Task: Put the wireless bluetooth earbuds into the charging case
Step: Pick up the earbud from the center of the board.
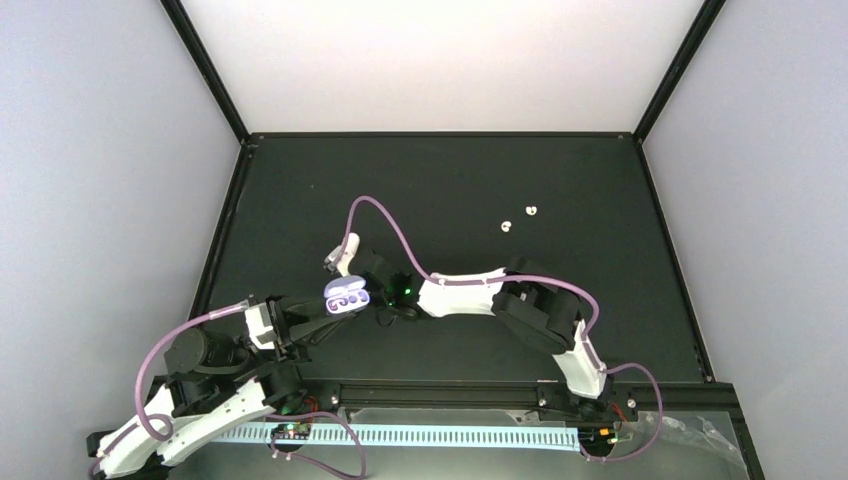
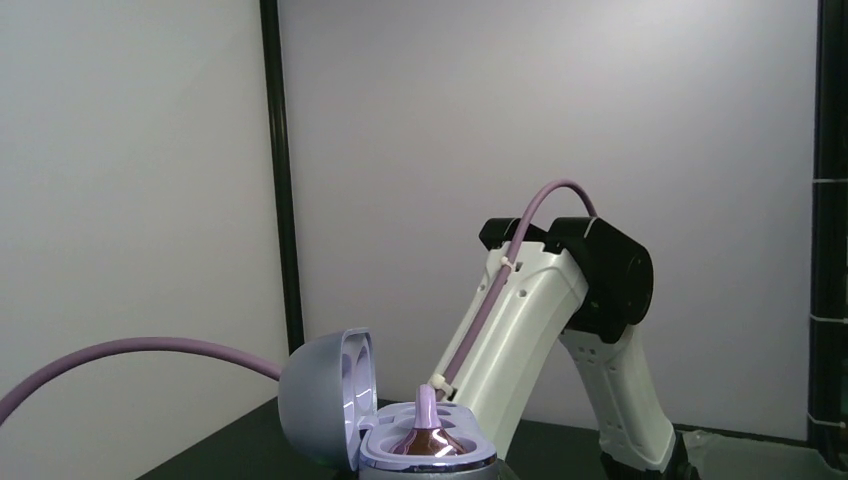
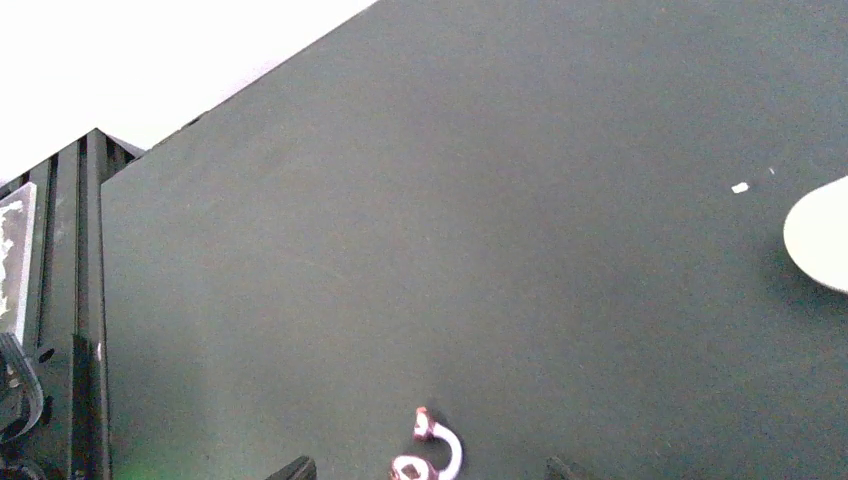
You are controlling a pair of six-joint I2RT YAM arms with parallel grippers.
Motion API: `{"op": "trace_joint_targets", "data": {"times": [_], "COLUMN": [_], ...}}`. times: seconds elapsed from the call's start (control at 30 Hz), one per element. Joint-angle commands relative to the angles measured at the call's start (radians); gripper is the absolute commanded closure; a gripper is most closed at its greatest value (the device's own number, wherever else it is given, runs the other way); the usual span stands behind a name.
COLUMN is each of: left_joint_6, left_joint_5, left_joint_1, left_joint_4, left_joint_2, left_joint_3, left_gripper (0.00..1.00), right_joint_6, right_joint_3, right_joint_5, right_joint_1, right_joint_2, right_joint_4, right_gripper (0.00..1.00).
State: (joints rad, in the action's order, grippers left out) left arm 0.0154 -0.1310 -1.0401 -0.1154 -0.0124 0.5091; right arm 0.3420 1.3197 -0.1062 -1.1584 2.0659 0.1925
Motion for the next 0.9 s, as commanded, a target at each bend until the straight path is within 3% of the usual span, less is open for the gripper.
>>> {"op": "trace_joint_targets", "data": {"times": [0.0, 0.3, 0.87], "left_joint_6": [-0.02, -0.023, -0.02], "left_joint_5": [0.006, 0.002, 0.016], "left_joint_1": [0.002, 0.002, 0.001], "left_joint_4": [-0.025, -0.049, -0.07], "left_joint_2": [0.062, 0.087, 0.104], "left_joint_3": [0.035, 0.063, 0.076], "left_gripper": [0.99, 0.98, 0.99], "right_joint_6": [-0.079, -0.117, -0.131], "right_joint_3": [0.038, 0.062, 0.12], "right_joint_5": [0.093, 0.24, 0.373], "right_joint_1": [-0.041, -0.078, -0.122], "right_joint_2": [0.045, 0.099, 0.162], "right_joint_4": [0.072, 0.063, -0.038], "right_gripper": [0.41, 0.41, 0.46]}}
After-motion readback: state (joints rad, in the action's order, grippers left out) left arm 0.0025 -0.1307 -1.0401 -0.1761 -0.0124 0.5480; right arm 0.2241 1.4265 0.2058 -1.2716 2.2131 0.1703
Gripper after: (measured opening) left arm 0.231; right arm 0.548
